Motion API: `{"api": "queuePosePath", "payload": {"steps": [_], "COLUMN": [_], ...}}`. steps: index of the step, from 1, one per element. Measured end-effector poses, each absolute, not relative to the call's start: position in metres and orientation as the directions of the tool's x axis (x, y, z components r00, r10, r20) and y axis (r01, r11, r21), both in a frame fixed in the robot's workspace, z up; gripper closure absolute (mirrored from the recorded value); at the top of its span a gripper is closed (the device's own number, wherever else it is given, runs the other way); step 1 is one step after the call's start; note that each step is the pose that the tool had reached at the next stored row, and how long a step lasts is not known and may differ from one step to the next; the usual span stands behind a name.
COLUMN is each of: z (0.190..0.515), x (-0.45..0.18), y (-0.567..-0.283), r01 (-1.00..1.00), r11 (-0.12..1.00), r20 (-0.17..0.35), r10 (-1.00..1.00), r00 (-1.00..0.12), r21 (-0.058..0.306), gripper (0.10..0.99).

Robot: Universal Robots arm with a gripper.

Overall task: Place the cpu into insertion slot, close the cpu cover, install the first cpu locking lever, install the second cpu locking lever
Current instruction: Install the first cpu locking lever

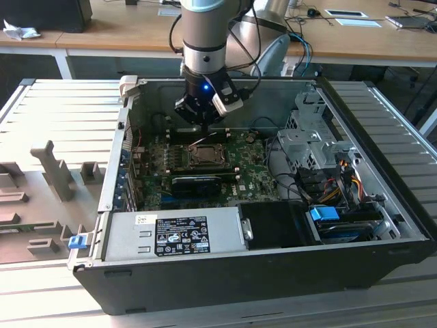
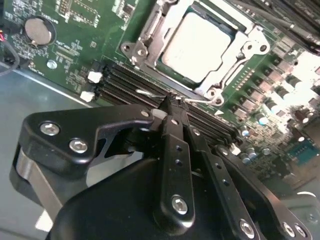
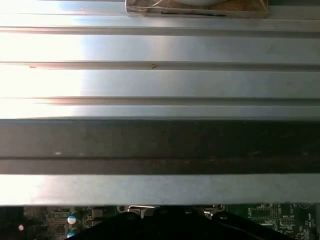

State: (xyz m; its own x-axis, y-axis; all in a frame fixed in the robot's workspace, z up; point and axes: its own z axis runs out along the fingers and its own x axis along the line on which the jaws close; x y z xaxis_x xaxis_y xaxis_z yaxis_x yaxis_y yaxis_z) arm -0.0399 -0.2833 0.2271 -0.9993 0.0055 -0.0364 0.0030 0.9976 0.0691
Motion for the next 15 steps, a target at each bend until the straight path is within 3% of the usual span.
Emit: {"api": "queuePosePath", "payload": {"steps": [15], "z": [0.214], "x": [-0.024], "y": [-0.281], "r01": [-0.063], "r11": [0.996], "r20": [-0.036], "r10": [-0.061], "r00": [-0.998], "r21": [0.069], "gripper": [0.98]}}
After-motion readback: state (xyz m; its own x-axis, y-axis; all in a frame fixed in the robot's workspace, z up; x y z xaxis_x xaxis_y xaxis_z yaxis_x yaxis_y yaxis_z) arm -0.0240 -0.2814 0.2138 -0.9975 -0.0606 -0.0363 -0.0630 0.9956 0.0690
